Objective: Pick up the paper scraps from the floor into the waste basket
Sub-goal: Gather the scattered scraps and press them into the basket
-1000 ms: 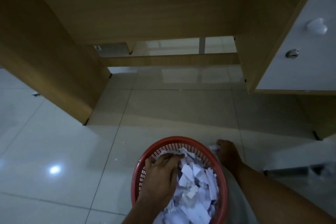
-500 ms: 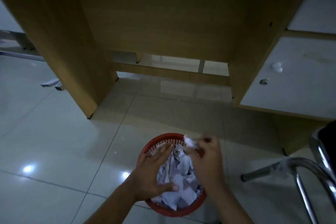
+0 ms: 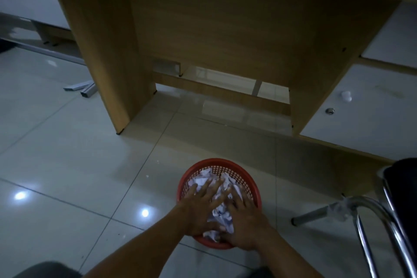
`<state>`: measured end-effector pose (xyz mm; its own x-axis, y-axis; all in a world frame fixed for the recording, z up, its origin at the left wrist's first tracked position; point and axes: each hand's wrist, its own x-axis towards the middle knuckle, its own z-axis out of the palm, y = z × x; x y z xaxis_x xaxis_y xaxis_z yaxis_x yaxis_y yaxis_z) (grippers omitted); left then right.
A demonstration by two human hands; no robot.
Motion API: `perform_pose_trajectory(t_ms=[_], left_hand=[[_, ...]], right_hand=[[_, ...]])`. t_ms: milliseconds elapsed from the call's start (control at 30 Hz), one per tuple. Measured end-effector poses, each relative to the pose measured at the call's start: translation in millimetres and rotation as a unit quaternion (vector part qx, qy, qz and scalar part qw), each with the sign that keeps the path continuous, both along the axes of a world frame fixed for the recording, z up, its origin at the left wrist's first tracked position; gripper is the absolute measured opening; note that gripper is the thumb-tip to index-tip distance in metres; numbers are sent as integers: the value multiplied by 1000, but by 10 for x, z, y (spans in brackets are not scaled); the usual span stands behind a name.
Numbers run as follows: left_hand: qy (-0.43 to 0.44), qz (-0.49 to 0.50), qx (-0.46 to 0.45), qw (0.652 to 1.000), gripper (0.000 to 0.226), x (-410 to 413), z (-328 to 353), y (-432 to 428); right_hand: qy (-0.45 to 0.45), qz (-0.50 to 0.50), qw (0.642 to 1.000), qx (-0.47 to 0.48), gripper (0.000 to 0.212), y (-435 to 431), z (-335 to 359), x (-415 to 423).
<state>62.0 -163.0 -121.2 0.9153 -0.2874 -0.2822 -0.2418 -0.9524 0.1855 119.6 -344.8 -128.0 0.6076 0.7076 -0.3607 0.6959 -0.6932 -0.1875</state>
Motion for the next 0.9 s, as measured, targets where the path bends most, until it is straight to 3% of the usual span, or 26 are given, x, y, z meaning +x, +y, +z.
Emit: perform_pose_trajectory(t_ms=[67,333,600,900], left_hand=[[7,-5,51,999,93,34,-61,-13],[62,-8,194,979,106,230,-186,-53],[84,-6,192,978,108,299,-357,-35],[118,-14,182,976,109,398,-498,-14]], right_hand=[[12,5,1000,-25,125,54,-56,79],[11,7,993,-121,122,247,-174,168],[-5,4,994,-113,129,272,-340,145],[36,26,980,-195,122,354,-372,212]])
